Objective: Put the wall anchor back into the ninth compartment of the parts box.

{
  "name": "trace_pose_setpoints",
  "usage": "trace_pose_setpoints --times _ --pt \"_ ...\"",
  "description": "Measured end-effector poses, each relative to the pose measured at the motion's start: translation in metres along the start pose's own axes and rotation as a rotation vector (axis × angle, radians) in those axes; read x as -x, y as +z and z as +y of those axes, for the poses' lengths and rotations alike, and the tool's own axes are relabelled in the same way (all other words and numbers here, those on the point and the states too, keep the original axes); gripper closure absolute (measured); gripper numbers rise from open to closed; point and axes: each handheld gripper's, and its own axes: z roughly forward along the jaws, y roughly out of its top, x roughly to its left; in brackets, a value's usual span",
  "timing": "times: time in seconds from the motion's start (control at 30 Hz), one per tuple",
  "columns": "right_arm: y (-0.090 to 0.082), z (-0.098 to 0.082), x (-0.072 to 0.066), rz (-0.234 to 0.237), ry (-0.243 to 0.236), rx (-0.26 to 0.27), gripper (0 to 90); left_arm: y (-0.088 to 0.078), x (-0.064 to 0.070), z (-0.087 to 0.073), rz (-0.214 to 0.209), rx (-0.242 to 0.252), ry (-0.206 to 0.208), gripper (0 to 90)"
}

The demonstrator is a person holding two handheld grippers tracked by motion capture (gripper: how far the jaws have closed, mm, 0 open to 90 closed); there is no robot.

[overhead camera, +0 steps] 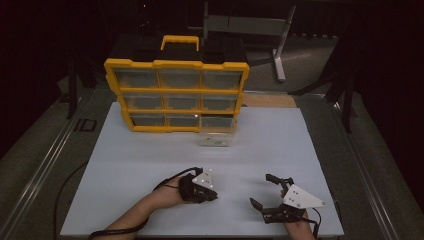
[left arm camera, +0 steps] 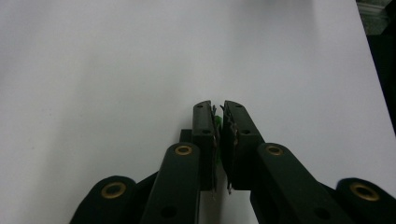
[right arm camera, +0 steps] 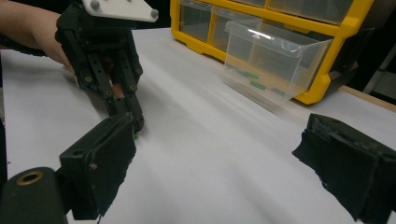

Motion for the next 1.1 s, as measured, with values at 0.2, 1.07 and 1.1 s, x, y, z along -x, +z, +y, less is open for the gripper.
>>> trace_pose_setpoints --times 0.2,1.07,1.1 --pt "0.000 0.000 0.001 0.001 0.001 0.003 9.7 -0.001 -0.001 0.003 -0.019 -0.014 0.000 84.9" --pt "-0.002 0.000 0.001 0.000 0.006 0.008 9.7 -0.067 -0.031 0.061 0.034 0.089 0.066 84.9" --pt "-0.002 0.000 0.001 0.001 0.006 0.009 9.7 -0.070 -0.033 0.063 0.031 0.094 0.064 84.9"
